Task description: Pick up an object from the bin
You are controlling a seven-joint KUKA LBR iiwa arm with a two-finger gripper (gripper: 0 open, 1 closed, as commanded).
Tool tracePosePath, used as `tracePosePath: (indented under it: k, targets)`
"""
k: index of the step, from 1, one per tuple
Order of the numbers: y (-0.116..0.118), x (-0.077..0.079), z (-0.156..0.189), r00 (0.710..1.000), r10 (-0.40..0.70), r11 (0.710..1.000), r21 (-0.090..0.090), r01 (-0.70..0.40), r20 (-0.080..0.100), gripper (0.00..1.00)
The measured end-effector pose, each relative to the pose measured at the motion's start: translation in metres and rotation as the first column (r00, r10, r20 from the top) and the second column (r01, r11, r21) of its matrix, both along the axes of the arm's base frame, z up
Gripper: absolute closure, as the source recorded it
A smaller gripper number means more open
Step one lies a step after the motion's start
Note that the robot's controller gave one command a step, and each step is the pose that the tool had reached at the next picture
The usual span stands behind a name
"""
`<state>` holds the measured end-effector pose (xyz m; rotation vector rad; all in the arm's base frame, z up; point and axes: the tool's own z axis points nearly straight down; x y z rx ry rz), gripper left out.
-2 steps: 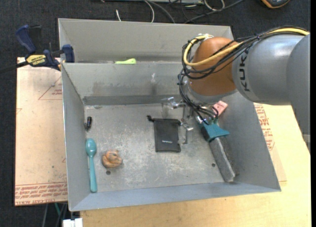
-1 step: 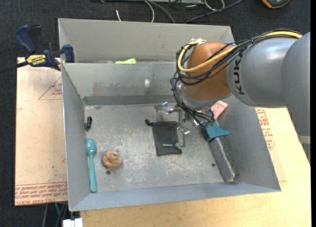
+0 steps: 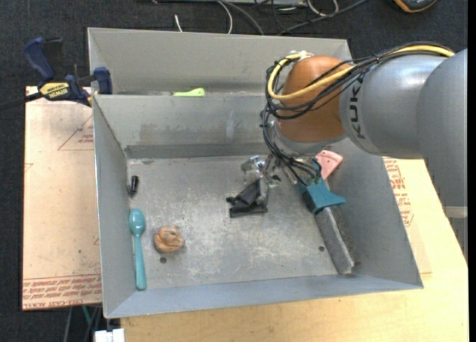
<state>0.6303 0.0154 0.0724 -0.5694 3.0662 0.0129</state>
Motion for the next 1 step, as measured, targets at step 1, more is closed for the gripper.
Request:
tracePosePath:
  k: [1]
  targets:
    - [-0.0001,0.0000,0.0001,1.000,-0.001,1.000,0.000,0.001,0.000,1.00]
